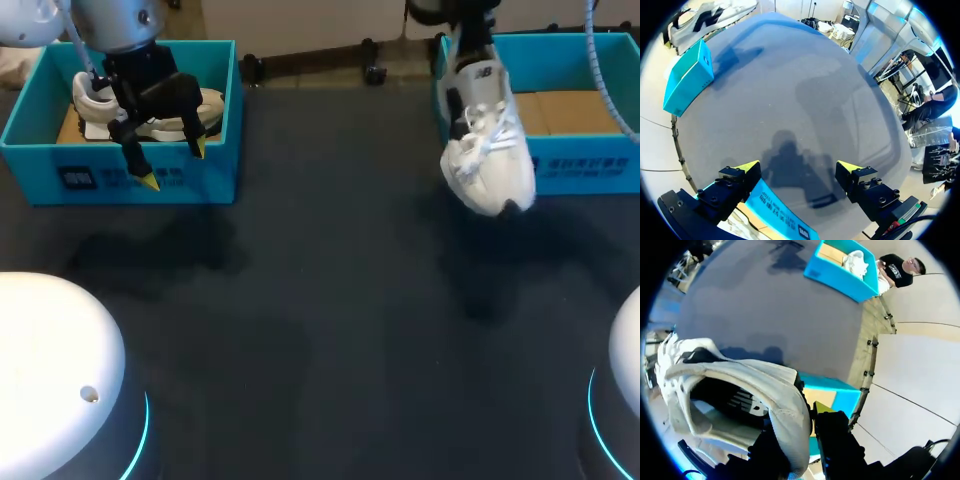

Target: Take the shoe out of the shoebox, open the shoe tongue, remove and reinsert the insole, then place the shoe into the shoebox

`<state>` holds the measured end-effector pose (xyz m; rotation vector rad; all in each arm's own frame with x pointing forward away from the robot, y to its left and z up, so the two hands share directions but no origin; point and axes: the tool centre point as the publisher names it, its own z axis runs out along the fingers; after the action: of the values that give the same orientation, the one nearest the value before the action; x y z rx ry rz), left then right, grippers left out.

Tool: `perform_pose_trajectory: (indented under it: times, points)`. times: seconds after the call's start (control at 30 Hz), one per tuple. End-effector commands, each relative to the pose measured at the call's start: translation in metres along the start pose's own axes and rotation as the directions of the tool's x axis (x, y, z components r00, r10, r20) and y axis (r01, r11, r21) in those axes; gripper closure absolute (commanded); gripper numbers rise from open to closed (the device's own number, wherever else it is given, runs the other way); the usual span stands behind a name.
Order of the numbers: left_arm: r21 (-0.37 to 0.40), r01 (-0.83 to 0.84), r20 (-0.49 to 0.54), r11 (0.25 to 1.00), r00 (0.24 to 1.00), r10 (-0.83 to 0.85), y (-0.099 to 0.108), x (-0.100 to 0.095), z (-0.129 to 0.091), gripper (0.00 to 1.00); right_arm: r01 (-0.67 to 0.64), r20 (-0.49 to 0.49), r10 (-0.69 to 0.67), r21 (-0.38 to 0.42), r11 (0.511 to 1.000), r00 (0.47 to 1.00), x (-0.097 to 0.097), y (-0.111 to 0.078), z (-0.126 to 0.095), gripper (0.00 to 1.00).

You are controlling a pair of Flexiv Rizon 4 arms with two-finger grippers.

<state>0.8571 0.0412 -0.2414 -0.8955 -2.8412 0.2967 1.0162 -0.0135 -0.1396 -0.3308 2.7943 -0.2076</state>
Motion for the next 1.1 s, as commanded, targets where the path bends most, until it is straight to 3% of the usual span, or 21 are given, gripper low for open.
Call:
perform_pose_trajectory:
  times: [0.03,0.2,0.43,0.87,1.1]
  points:
    - [0.000,-0.001,-0.002,1.000,1.000,0.001,0.001,-0.001,0.000,0.00,0.027,-0.030,-0.027,-0.021,0.999,0.999,-0.028,-0.040,0.012,1.00]
    - [0.000,-0.001,-0.002,1.000,1.000,0.001,0.001,-0.001,0.000,0.00,0.104,-0.038,-0.105,-0.016,0.994,0.994,-0.060,-0.077,0.025,1.00]
    - [0.000,-0.001,-0.002,1.000,1.000,0.001,0.001,-0.001,0.000,0.00,0.169,-0.029,-0.171,-0.036,0.985,0.985,-0.086,-0.123,0.044,1.00]
    - [0.000,-0.001,-0.002,1.000,1.000,0.001,0.001,-0.001,0.000,0.00,0.175,-0.042,-0.177,-0.058,0.983,0.983,-0.097,-0.189,0.074,1.00]
    - [0.000,-0.001,-0.002,1.000,1.000,0.001,0.001,-0.001,0.000,0.00,0.198,-0.010,-0.199,-0.057,0.979,0.980,-0.103,-0.207,0.093,1.00]
